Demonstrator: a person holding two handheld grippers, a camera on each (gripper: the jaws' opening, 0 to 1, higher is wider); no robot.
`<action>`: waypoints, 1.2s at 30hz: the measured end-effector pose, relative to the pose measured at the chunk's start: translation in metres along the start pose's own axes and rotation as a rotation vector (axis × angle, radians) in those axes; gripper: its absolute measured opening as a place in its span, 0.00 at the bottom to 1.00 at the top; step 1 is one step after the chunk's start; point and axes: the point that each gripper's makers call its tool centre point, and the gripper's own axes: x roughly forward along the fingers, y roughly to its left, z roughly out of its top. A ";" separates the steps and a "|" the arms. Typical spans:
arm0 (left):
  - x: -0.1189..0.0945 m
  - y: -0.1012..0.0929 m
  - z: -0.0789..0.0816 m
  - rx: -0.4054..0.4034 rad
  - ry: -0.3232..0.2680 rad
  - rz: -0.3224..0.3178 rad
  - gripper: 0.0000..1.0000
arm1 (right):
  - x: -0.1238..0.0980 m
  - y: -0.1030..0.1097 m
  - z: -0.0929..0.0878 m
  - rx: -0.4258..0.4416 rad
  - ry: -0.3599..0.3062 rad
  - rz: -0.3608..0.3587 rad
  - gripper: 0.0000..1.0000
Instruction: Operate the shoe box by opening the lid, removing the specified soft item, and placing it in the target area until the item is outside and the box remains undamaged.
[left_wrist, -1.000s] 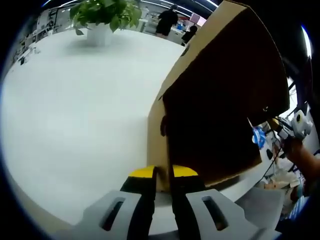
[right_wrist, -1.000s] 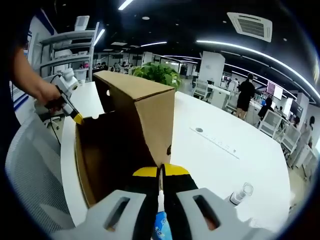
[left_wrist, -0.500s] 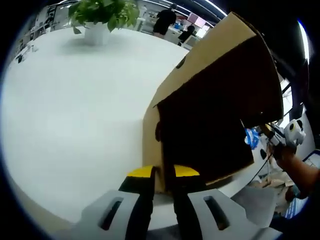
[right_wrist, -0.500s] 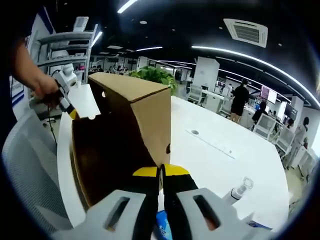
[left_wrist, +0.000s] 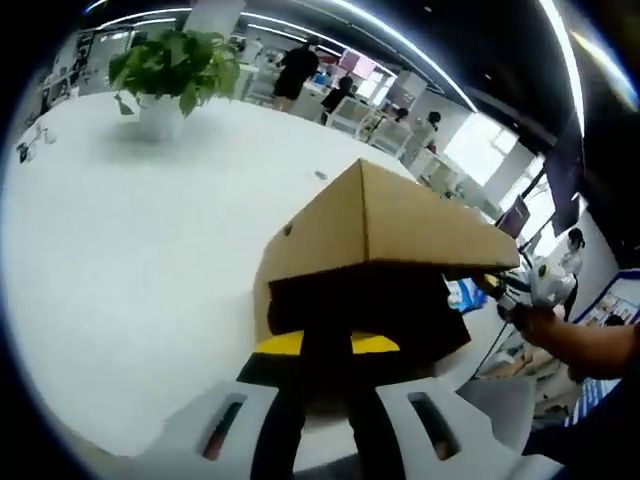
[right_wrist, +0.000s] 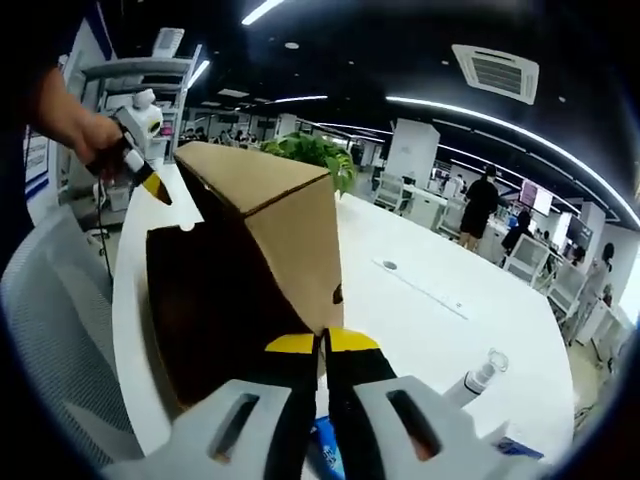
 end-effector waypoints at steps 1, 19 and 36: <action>-0.001 -0.003 0.005 0.024 -0.030 -0.010 0.11 | 0.000 0.002 -0.001 0.001 0.002 0.003 0.00; -0.008 -0.006 -0.011 0.185 -0.056 -0.010 0.11 | -0.010 0.019 -0.024 0.060 0.093 0.030 0.01; -0.005 0.001 -0.036 0.192 -0.019 -0.013 0.10 | -0.051 0.041 -0.012 0.124 0.121 0.058 0.10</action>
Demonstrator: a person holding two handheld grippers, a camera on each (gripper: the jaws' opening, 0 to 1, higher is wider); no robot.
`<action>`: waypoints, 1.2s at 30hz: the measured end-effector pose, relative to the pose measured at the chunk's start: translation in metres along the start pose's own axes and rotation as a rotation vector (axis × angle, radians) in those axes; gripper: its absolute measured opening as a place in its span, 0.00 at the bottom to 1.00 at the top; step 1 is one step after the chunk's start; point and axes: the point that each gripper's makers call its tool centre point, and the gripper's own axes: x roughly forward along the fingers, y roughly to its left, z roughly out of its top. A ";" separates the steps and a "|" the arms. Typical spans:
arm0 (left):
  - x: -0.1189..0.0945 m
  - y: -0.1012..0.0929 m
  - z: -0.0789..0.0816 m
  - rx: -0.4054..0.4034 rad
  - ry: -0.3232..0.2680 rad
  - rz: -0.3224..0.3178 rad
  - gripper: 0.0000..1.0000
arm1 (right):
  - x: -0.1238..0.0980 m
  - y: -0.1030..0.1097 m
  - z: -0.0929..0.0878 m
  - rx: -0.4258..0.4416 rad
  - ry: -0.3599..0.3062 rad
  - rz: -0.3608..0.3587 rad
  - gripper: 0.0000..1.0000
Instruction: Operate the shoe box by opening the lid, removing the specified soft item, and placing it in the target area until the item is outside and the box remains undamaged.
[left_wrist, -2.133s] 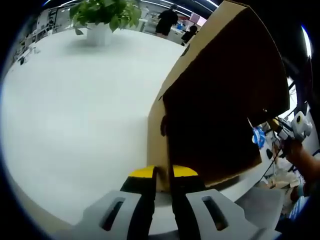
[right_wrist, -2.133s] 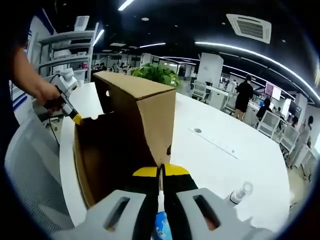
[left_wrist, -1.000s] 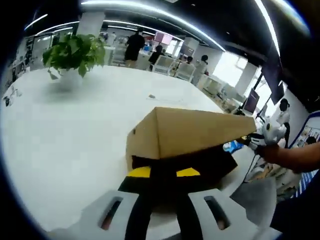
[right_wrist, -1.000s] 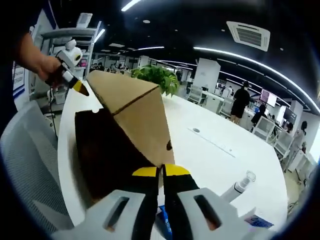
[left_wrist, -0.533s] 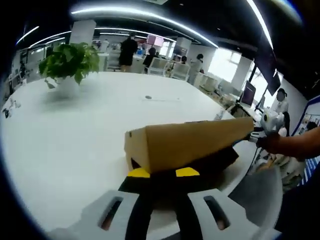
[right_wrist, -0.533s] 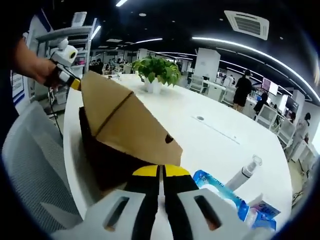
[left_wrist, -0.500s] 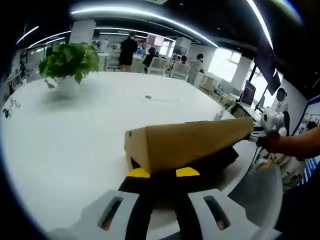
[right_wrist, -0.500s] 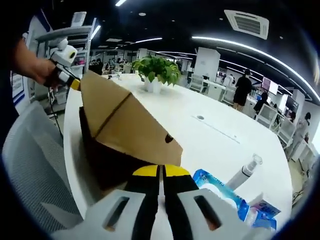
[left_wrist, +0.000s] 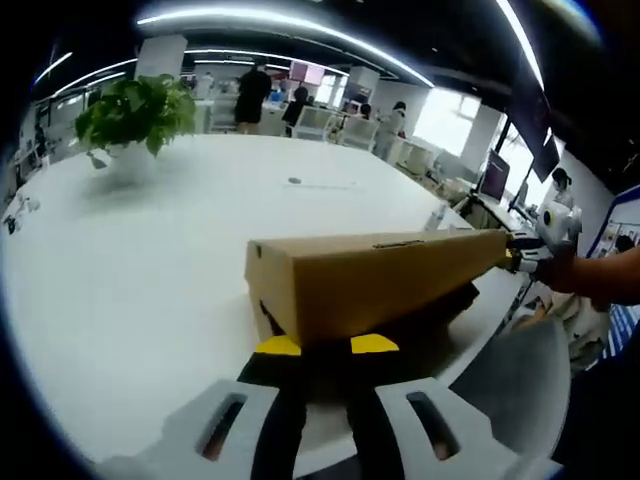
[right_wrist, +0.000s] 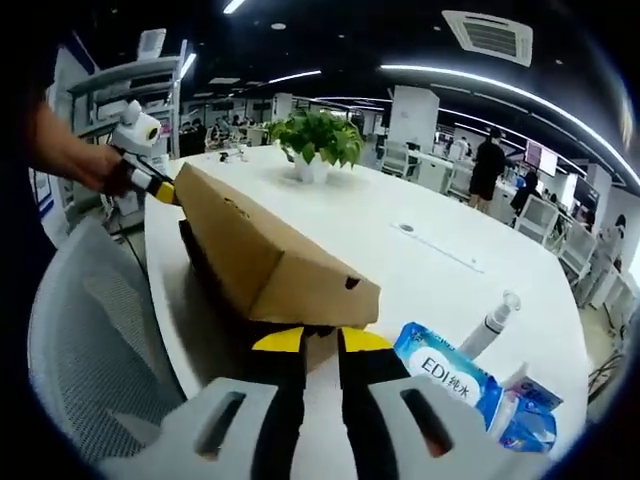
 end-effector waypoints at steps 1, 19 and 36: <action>0.000 0.000 -0.001 0.000 -0.001 -0.001 0.11 | -0.003 0.001 0.001 0.011 -0.002 0.002 0.10; -0.004 0.003 -0.028 -0.002 0.044 0.004 0.11 | -0.005 0.029 0.036 0.160 -0.105 0.030 0.12; 0.003 0.012 -0.046 0.000 0.092 0.018 0.13 | 0.008 0.039 0.009 0.199 -0.050 0.049 0.09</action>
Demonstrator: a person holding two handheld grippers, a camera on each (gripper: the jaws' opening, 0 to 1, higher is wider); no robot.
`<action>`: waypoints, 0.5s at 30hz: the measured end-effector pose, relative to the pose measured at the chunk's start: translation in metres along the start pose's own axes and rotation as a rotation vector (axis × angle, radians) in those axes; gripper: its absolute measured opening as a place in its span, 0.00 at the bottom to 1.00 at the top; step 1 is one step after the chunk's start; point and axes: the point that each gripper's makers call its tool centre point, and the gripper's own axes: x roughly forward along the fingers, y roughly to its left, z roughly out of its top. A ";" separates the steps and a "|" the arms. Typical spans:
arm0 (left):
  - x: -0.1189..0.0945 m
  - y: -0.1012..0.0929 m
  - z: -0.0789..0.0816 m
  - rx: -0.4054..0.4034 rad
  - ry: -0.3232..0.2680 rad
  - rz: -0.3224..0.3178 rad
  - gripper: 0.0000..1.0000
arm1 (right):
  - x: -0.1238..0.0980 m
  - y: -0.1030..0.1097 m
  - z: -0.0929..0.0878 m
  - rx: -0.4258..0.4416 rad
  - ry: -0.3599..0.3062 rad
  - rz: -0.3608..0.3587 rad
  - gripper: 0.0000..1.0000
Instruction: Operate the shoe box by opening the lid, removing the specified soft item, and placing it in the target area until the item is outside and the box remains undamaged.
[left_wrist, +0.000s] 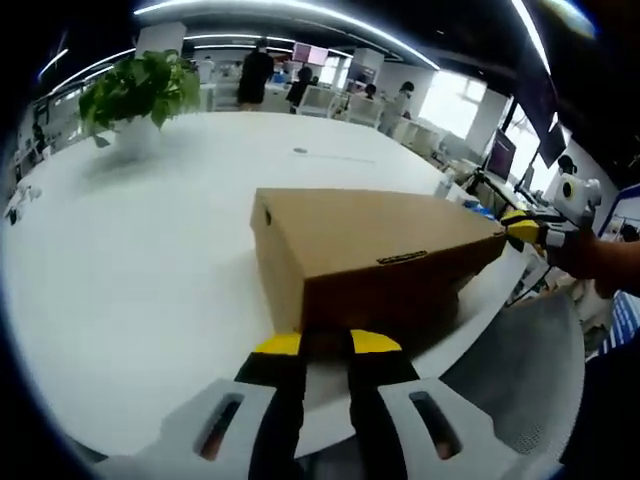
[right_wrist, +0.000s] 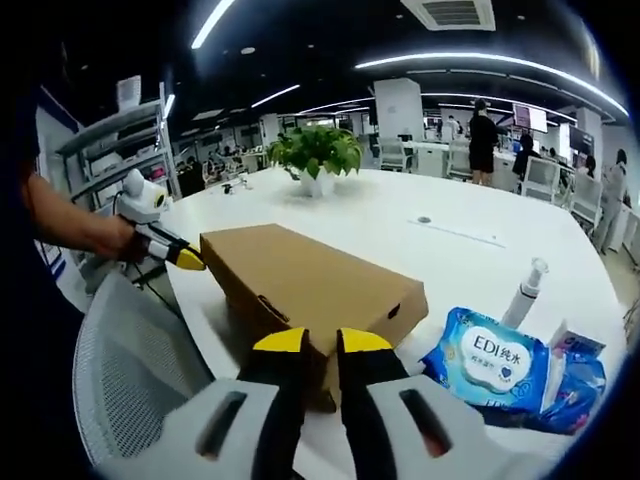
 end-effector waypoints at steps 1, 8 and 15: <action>0.001 0.000 -0.001 -0.003 -0.001 -0.001 0.13 | 0.000 0.000 -0.001 0.001 0.002 0.000 0.09; 0.007 0.005 -0.010 -0.006 0.028 0.002 0.12 | 0.004 0.001 -0.008 -0.020 0.032 0.006 0.06; 0.014 0.007 -0.017 -0.020 0.047 0.000 0.13 | 0.012 0.003 -0.019 -0.041 0.080 0.019 0.06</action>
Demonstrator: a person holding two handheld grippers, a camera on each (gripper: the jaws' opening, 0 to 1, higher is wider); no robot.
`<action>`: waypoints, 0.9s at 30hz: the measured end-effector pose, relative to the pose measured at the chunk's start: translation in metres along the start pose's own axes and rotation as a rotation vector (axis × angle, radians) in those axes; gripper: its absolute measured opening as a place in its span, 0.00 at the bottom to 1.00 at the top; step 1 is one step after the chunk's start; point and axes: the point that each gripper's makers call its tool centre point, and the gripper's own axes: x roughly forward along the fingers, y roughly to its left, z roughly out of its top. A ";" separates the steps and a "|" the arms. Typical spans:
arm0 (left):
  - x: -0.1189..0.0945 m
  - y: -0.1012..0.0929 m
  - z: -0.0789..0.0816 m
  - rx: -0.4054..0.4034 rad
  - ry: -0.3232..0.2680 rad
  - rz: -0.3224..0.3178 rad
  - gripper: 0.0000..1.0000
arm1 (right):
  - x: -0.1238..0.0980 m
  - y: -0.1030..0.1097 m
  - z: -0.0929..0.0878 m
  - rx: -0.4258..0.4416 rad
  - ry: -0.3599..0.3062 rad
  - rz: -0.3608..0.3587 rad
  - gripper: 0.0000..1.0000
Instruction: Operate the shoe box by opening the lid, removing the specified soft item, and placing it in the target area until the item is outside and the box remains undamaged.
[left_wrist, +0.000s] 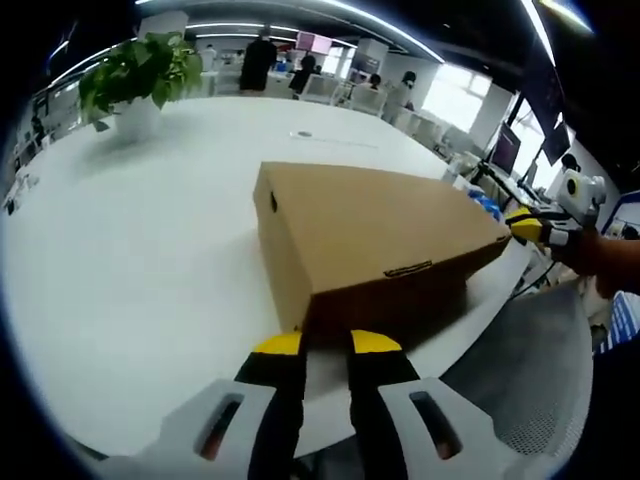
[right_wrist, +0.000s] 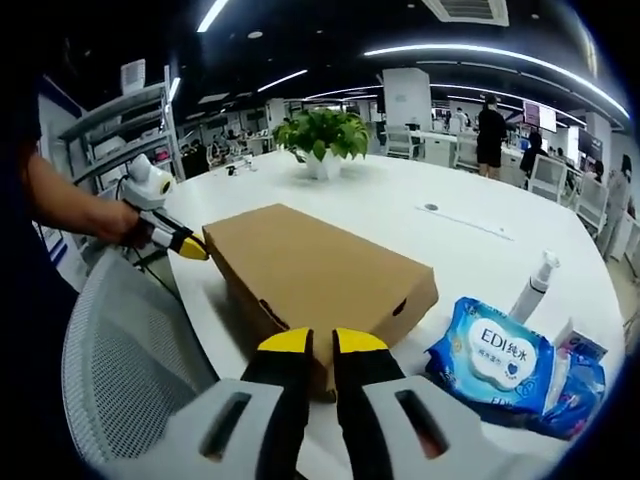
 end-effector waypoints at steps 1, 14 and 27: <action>0.001 0.000 -0.001 -0.002 0.002 -0.003 0.13 | 0.001 0.000 -0.002 -0.003 0.006 0.003 0.06; -0.042 0.014 0.017 -0.037 -0.080 0.057 0.15 | -0.002 -0.007 0.006 -0.018 -0.024 -0.024 0.06; -0.027 0.001 0.062 0.116 -0.186 0.038 0.15 | 0.005 -0.004 -0.008 -0.015 0.011 -0.015 0.06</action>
